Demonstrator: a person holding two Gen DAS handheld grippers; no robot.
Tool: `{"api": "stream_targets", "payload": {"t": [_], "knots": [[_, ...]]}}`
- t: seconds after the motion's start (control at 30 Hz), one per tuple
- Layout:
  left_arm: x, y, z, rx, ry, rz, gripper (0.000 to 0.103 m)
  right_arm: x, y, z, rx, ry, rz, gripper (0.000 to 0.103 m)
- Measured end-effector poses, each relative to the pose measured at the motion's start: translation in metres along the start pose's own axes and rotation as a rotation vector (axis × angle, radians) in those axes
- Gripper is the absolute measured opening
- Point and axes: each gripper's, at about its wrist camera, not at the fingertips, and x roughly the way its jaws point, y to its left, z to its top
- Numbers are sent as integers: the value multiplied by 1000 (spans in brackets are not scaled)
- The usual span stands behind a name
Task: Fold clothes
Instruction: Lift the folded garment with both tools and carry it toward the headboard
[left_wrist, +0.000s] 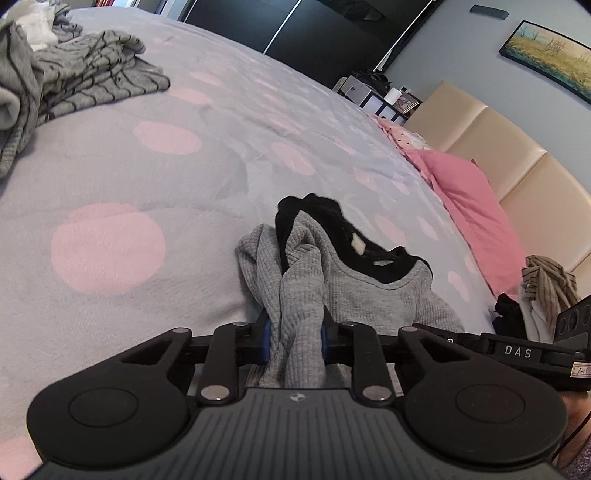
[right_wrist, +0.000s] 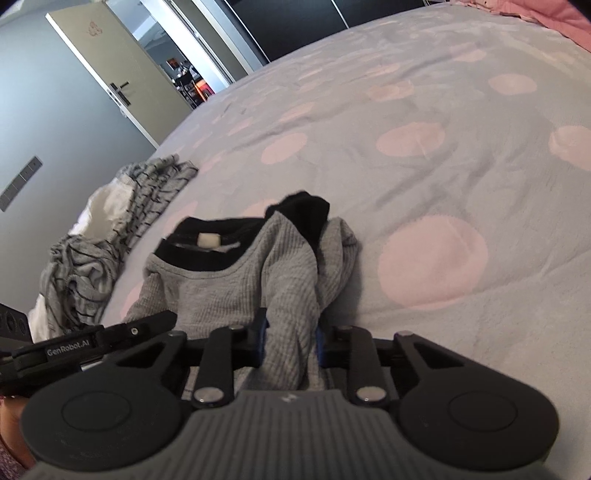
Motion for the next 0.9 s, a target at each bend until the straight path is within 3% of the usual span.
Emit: {"api": "stream_targets", "payload": {"t": [0.27, 0.63, 0.9], "knots": [[-29, -35, 0, 61, -45, -34, 19, -44, 19, 7, -33, -52, 26, 25], [-73, -117, 4, 167, -65, -106, 19, -151, 27, 6, -16, -174, 29, 25], [-89, -187, 1, 205, -54, -235, 19, -249, 12, 18, -27, -225, 3, 25]]}}
